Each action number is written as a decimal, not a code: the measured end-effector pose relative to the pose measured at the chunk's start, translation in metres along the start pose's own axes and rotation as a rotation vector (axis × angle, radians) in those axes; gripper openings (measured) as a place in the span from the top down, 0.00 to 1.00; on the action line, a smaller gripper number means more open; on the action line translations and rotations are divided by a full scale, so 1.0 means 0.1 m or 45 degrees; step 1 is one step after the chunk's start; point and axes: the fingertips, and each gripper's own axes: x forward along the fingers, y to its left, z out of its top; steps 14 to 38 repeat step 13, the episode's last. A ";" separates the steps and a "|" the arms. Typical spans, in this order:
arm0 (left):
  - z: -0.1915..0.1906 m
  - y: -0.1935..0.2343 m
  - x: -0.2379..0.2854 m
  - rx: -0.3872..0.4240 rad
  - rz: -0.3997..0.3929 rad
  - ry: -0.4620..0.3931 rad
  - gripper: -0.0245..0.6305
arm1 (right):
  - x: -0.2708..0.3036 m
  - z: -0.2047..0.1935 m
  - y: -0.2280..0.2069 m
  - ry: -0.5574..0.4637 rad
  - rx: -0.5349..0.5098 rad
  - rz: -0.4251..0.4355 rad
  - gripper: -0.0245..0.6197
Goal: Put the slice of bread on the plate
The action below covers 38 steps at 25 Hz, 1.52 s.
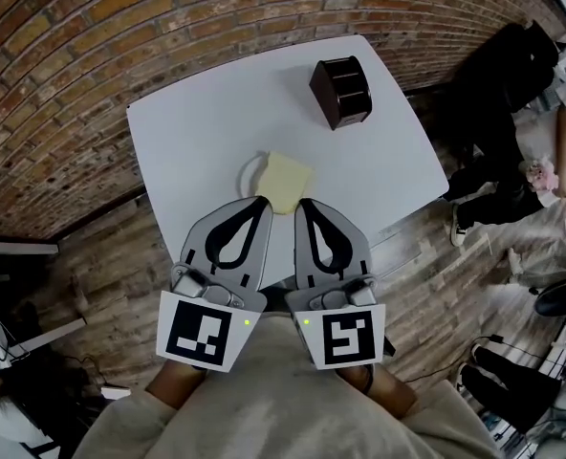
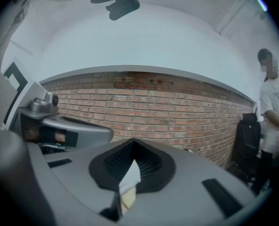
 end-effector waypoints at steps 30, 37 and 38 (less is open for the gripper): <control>0.01 -0.02 0.04 0.014 -0.012 0.005 0.95 | -0.01 0.02 -0.05 0.014 -0.015 0.020 0.95; 0.01 -0.02 0.04 0.014 -0.012 0.005 0.95 | -0.01 0.02 -0.05 0.014 -0.015 0.020 0.95; 0.01 -0.02 0.04 0.014 -0.012 0.005 0.95 | -0.01 0.02 -0.05 0.014 -0.015 0.020 0.95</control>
